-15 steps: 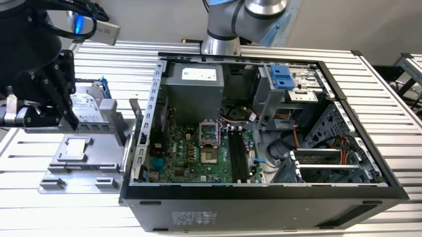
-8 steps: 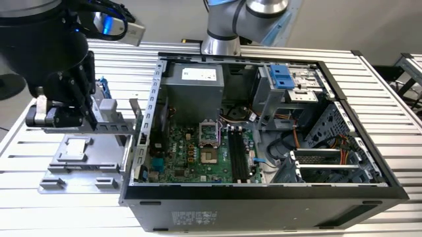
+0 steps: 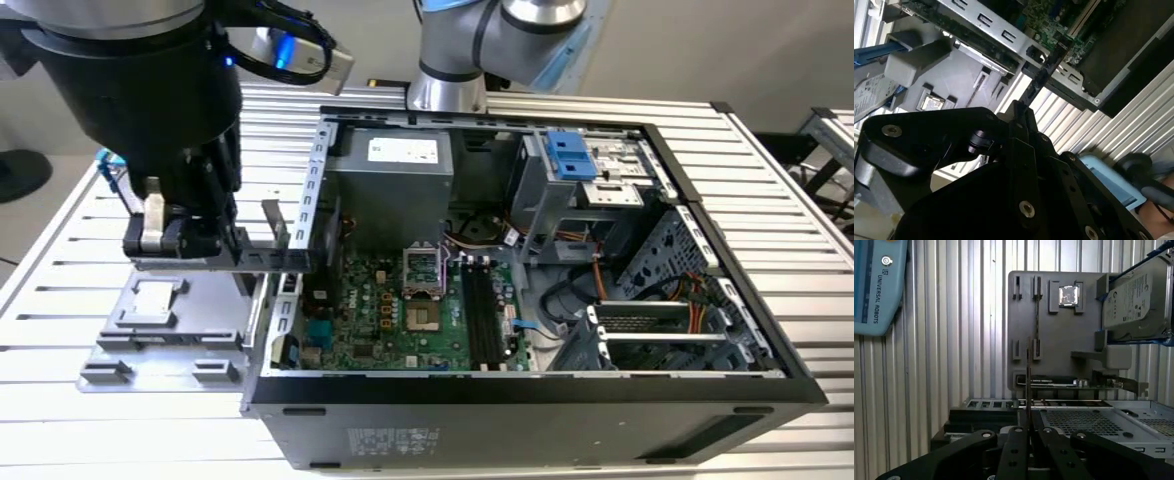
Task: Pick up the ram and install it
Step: 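Pick up the ram and move it above insertion slot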
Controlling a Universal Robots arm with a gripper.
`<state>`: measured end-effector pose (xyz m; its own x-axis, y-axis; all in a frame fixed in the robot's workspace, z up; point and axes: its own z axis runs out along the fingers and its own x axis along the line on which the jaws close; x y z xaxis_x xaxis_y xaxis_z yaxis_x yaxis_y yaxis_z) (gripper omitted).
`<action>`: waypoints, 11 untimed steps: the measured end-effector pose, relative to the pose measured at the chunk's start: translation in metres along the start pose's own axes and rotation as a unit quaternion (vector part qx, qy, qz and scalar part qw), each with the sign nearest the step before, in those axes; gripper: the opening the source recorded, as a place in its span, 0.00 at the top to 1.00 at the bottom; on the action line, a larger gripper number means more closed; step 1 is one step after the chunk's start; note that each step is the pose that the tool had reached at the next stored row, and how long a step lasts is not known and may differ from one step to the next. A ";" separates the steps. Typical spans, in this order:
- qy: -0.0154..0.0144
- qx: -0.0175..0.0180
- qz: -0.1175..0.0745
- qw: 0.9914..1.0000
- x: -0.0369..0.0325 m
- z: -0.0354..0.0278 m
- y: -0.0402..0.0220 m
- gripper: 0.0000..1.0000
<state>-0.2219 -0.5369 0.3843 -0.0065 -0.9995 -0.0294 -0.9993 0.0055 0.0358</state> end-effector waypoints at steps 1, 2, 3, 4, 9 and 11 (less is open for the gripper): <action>0.000 0.000 0.000 1.000 0.0000 -0.0001 -0.0041 1.00; 0.000 0.000 0.000 1.000 -0.0001 -0.0003 -0.0083 1.00; 0.000 0.000 0.000 1.000 -0.0001 -0.0005 -0.0125 1.00; 0.000 0.000 0.000 1.000 -0.0001 -0.0006 -0.0168 1.00; 0.000 0.000 -0.001 1.000 -0.0002 -0.0014 -0.0382 1.00; 0.000 0.000 -0.001 1.000 -0.0003 -0.0017 -0.0468 1.00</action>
<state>-0.1751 -0.5369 0.3844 -0.0052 -0.9996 -0.0293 -0.9993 0.0041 0.0359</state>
